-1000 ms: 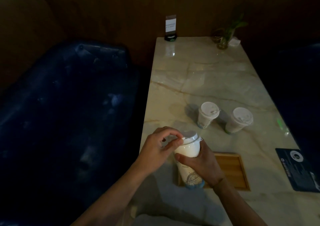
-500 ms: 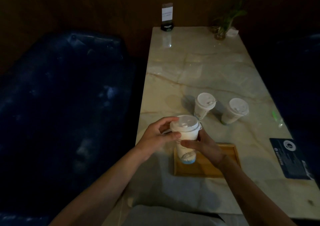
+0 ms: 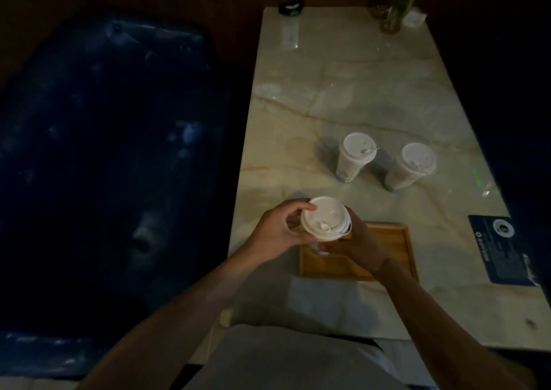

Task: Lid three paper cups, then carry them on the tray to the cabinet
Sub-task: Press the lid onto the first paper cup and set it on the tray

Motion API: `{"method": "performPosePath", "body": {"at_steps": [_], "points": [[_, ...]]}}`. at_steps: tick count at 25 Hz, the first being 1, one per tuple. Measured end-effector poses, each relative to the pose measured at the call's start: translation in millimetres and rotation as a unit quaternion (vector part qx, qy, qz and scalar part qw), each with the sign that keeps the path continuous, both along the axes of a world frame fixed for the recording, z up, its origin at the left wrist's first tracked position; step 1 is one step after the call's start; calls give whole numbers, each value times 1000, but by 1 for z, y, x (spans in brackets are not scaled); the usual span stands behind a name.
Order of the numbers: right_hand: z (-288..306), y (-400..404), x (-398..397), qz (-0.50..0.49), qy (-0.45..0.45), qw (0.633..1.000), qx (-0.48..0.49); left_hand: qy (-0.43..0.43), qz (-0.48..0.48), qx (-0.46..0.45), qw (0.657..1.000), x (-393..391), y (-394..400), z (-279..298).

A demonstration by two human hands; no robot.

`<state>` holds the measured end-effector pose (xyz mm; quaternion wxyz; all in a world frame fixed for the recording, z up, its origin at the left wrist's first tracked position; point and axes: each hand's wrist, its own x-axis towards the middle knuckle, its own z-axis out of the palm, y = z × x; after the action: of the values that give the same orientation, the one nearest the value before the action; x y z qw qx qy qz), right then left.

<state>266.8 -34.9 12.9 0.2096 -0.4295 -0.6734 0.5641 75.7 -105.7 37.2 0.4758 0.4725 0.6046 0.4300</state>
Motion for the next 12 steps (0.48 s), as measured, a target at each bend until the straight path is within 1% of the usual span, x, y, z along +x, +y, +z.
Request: {"method": "performPosePath", "body": {"at_steps": [4,7,12], "points": [[-31,-5,2,-13,-61,997,49,66,-3,-4,998,6,-3,-14],[-45,-9,3,-17,-61,996,63,90,-14,-5,996,7,-4,-20],[-58,-11,0,-32,-71,996,48,102,-24,-17,994,4,-3,-28]]}}
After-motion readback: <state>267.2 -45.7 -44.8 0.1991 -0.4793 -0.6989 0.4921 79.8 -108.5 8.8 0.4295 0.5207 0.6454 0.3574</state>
